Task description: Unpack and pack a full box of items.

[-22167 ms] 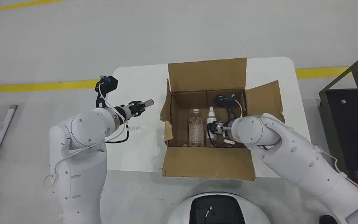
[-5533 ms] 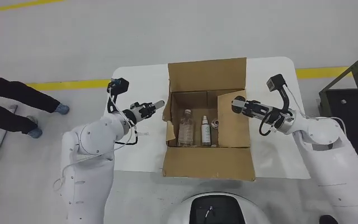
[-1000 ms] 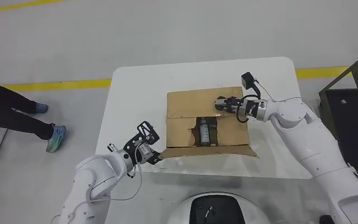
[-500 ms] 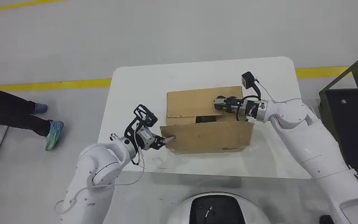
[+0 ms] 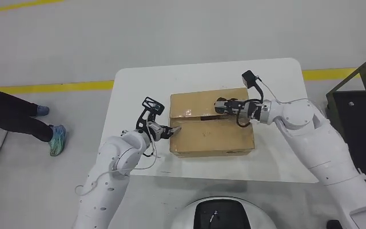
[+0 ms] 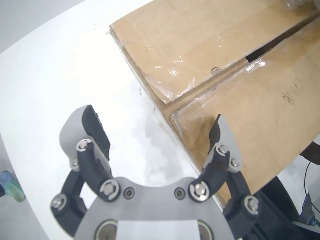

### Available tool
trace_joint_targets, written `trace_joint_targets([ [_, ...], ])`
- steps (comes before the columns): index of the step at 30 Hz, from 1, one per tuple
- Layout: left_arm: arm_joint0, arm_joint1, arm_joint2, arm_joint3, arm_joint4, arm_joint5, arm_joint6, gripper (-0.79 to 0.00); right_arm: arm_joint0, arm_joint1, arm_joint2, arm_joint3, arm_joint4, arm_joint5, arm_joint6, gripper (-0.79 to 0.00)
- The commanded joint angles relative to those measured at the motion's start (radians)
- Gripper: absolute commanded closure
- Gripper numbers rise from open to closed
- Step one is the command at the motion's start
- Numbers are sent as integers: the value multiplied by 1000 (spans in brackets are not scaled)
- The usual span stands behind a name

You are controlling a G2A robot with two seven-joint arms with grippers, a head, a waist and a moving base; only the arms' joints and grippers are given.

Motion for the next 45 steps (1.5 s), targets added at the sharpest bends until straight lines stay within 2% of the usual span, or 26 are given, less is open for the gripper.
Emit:
trace_joint_targets([
  [1, -2, 0, 0, 0, -2, 0, -2, -785, 10, -6, -23, 31, 2, 3, -2, 0],
  [10, 19, 10, -49, -57, 57, 14, -37, -785, 50, -24, -84, 131, 6, -5, -3, 0],
  [13, 52, 18, -109, -113, 24, 18, -54, -785, 56, -27, -91, 144, 11, -9, -4, 0],
  [16, 97, 31, -167, -154, 91, 14, -76, -785, 60, -29, -94, 153, 16, -11, -5, 0],
  [19, 145, 38, -185, -149, 143, -8, -76, -785, 63, -31, -96, 159, 21, -12, -5, 0],
  [21, 165, 41, -169, -138, 239, -18, -50, -785, 66, -32, -99, 164, 23, -13, -5, 0],
  [25, 179, 34, -110, -85, 318, 9, 20, -785, 73, -35, -104, 173, 23, -14, -3, 0],
  [31, 140, 15, 8, 8, 448, 38, 176, -785, 82, -37, -105, 184, 23, -13, 2, 0],
  [35, 117, 5, 54, 59, 505, 52, 265, -785, 85, -38, -108, 188, 22, -13, 4, 0],
  [42, 79, -20, 102, 118, 513, 147, 350, -785, 83, -40, -113, 190, 21, -9, 5, 0],
  [45, 70, -30, 108, 129, 518, 210, 343, -785, 82, -40, -112, 190, 22, -7, 4, 0],
])
